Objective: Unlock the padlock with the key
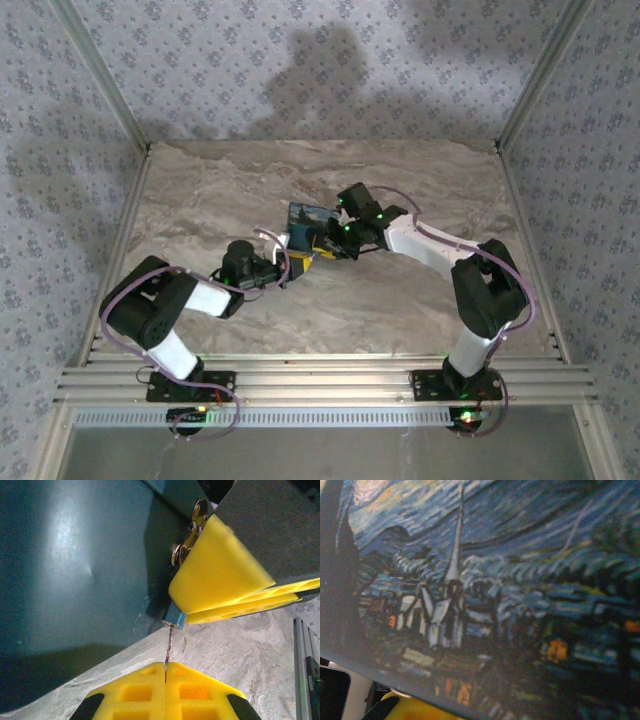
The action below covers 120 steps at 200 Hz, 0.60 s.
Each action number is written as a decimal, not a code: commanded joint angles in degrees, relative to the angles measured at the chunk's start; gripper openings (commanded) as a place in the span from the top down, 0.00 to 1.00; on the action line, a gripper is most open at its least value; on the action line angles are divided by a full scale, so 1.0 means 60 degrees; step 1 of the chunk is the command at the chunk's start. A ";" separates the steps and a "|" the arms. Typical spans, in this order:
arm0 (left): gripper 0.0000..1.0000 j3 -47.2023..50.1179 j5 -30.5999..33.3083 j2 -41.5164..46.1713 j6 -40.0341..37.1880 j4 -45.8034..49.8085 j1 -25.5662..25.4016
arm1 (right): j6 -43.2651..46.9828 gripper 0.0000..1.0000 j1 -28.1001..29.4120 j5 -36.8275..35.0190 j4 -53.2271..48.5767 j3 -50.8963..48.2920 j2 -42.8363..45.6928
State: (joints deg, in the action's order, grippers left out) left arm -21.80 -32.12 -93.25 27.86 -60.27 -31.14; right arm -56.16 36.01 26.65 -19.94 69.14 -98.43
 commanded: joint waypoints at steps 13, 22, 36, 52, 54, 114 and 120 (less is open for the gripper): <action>1.00 0.0015 -0.0183 -0.0265 0.0304 -0.1576 0.0075 | 0.0053 1.00 0.0056 0.0934 0.0133 -0.0054 0.0168; 1.00 0.0045 -0.0221 -0.0345 0.0384 -0.1802 0.0108 | 0.0044 1.00 0.0048 0.1049 0.0156 -0.0054 0.0174; 1.00 0.0039 -0.0350 -0.0502 0.0494 -0.2054 0.0148 | 0.0054 1.00 0.0021 0.1215 0.0184 -0.0054 0.0159; 1.00 0.0045 -0.0432 -0.0682 0.0593 -0.2314 0.0152 | -0.0017 1.00 -0.0007 0.1417 0.0294 -0.0054 0.0139; 1.00 0.0045 -0.0425 -0.0705 0.0610 -0.2350 0.0154 | -0.0026 1.00 -0.0009 0.1435 0.0314 -0.0054 0.0137; 1.00 0.0087 -0.0433 -0.0893 0.0747 -0.2757 0.0182 | -0.0073 1.00 -0.0054 0.1766 0.0312 0.0015 0.0061; 1.00 0.0103 -0.0419 -0.0901 0.0761 -0.2783 0.0194 | -0.0055 1.00 -0.0054 0.1803 0.0289 0.0030 0.0052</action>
State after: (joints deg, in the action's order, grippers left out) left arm -20.80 -34.26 -98.43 31.64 -70.74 -30.20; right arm -56.16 34.65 30.35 -19.38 69.01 -98.45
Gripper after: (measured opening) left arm 0.048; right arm 0.183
